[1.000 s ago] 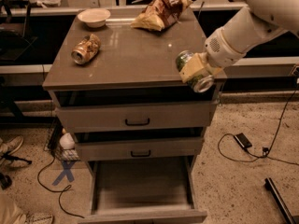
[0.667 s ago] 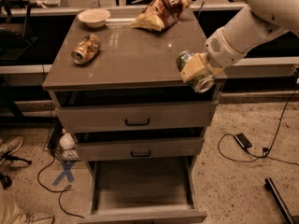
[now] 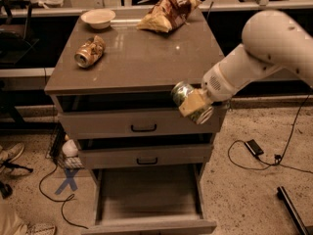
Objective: Place green can into bottom drawer
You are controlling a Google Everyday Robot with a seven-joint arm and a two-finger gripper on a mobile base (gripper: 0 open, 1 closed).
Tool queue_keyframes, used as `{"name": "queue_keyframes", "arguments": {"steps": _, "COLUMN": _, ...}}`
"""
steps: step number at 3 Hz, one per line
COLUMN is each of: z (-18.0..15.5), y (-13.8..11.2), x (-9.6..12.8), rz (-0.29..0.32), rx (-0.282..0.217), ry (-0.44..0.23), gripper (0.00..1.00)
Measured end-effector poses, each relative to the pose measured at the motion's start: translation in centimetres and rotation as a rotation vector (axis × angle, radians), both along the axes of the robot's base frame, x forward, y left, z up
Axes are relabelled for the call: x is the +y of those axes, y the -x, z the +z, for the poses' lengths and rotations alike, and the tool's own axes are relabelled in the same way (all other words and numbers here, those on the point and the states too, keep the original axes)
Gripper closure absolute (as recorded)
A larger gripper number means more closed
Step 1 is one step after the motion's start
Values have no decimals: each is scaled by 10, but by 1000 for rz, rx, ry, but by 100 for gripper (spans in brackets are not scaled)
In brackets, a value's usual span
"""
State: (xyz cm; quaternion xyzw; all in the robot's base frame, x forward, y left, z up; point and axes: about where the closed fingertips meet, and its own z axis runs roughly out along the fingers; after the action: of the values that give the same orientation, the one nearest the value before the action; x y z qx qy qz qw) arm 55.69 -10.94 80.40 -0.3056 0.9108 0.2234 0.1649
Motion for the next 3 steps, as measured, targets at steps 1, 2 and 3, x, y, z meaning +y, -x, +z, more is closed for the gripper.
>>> {"name": "queue_keyframes", "arguments": {"steps": 1, "z": -81, "y": 37, "x": 26, "rz": 172, "rx": 10, "ry": -31, "gripper": 100}}
{"name": "queue_keyframes", "arguments": {"steps": 2, "z": -193, "y": 67, "x": 67, "rz": 307, "rx": 41, "ry": -8, "gripper": 100}}
{"name": "queue_keyframes", "arguments": {"steps": 3, "z": -193, "y": 67, "x": 67, "rz": 308, "rx": 42, "ry": -8, "gripper": 100}}
